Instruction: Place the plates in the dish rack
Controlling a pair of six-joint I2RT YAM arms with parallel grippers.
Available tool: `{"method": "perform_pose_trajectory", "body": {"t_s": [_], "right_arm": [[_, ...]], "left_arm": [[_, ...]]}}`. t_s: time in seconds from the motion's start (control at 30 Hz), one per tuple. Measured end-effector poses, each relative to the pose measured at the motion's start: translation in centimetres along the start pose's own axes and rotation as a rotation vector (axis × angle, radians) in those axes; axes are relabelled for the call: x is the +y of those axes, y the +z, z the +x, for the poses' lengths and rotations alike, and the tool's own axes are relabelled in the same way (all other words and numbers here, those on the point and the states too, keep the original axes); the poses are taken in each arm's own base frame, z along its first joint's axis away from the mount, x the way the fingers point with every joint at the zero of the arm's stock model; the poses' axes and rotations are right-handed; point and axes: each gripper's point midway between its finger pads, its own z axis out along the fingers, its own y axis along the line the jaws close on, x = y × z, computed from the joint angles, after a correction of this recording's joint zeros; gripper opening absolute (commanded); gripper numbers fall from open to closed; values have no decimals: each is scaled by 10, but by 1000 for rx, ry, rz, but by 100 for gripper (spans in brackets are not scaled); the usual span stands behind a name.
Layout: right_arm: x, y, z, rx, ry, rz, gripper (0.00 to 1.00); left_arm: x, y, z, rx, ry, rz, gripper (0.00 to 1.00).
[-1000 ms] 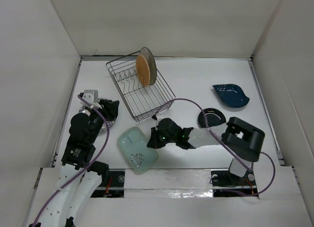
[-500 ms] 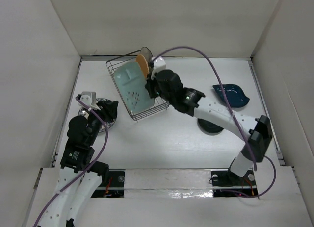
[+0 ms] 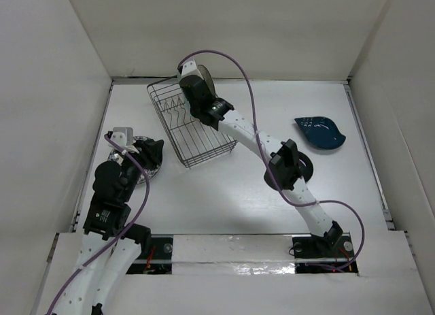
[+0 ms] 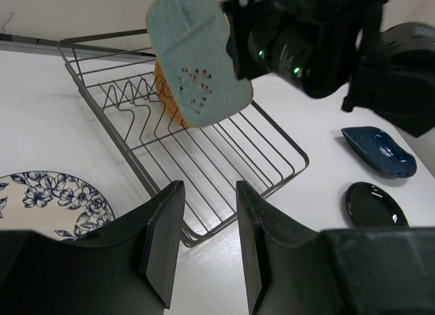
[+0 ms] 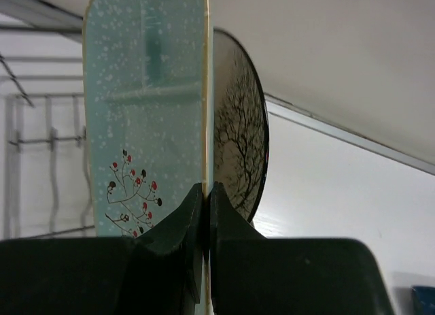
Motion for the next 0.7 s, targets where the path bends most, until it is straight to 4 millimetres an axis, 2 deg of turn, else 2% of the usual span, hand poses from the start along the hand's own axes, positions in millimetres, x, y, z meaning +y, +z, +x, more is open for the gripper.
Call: {"method": "perform_pose_trajectory", "body": {"t_s": [0.1,0.17,0.43,0.57,0.7], "right_arm": [[-2,5,26,57,-82,40,0],[-7,6,30,70,-112,70,0],[-12,-3,11,12,-178,172,0],[-1,-1,16,-2,-240,200,0],[20,6,40,13,-325,199,0]], "left_arm": [[0,1,1,6,0,-1,33],[1,2,3,12,0,-3,34],[1,4,5,19,0,-5,33],[2,4,6,23,0,-7,34],[2,5,6,27,-2,-8,33]]}}
